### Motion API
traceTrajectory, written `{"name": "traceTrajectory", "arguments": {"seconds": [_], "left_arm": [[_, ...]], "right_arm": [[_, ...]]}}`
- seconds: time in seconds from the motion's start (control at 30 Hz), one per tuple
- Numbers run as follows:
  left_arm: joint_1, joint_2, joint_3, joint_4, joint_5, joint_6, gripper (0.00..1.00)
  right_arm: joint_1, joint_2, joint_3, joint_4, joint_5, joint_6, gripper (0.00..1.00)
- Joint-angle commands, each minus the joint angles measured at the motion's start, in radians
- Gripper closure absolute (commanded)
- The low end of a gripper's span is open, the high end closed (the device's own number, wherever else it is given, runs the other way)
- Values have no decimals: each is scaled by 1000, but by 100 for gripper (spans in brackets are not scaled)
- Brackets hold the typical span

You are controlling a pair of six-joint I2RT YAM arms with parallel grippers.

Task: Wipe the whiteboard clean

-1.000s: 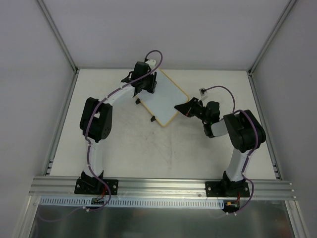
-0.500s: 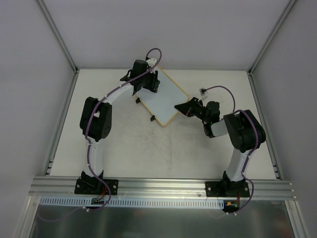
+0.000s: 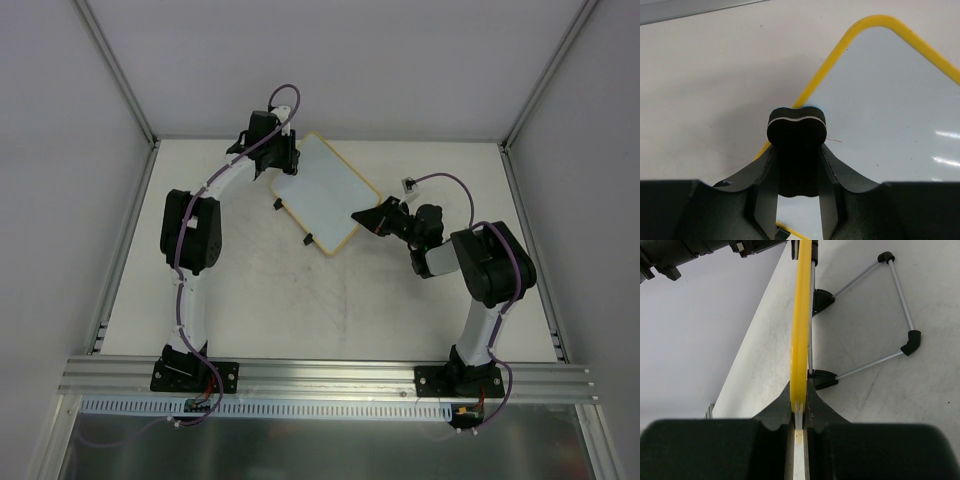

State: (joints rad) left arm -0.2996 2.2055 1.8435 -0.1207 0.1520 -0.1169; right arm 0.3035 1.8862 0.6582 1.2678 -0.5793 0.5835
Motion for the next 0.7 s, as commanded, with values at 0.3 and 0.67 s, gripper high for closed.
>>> {"name": "traceTrajectory", "arguments": {"seconds": [0.3, 0.67], "left_arm": [[-30, 2, 19, -36, 8, 58, 100], [-139, -10, -18, -39, 77, 92, 100]], "right_arm": [[17, -30, 32, 240, -62, -7, 100], [16, -30, 34, 240, -63, -5, 100]]}}
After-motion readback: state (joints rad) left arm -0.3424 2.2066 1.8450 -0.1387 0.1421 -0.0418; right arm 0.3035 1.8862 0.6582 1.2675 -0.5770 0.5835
